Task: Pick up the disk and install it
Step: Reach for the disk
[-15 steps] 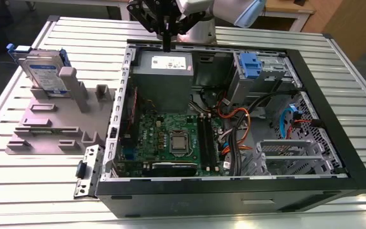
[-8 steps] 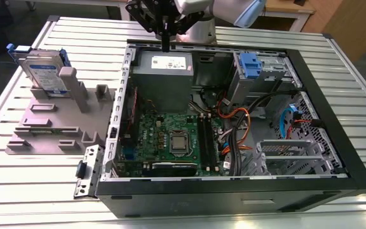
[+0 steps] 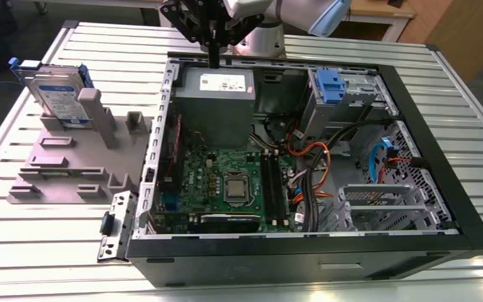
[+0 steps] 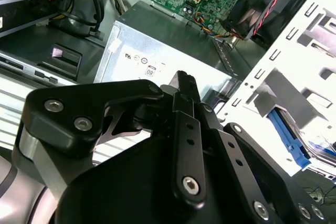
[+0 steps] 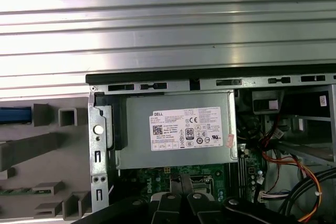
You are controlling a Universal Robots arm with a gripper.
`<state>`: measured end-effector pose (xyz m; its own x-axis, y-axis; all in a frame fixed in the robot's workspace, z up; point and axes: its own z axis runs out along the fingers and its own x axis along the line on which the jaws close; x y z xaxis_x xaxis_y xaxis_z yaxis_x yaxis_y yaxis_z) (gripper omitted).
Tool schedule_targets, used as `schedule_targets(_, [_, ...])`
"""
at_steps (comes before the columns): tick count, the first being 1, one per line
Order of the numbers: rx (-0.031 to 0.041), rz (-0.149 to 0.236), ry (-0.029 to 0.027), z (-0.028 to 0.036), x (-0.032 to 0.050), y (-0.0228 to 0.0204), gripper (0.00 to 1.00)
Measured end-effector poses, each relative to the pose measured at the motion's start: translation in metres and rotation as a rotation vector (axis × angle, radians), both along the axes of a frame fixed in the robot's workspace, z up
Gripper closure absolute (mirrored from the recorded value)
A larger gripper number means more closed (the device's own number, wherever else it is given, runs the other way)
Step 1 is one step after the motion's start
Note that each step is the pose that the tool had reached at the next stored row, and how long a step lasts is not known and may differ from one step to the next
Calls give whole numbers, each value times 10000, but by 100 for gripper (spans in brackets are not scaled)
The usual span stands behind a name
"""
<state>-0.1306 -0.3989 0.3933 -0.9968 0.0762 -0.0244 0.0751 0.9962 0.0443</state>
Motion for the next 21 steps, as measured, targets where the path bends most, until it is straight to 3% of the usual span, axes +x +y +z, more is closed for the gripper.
schedule_targets(15, [0, 0, 0, -1, -69, 0, 89])
schedule_targets(17, [0, 0, 0, -1, -138, 0, 89])
schedule_targets(21, [1, 0, 0, -1, -142, 0, 89])
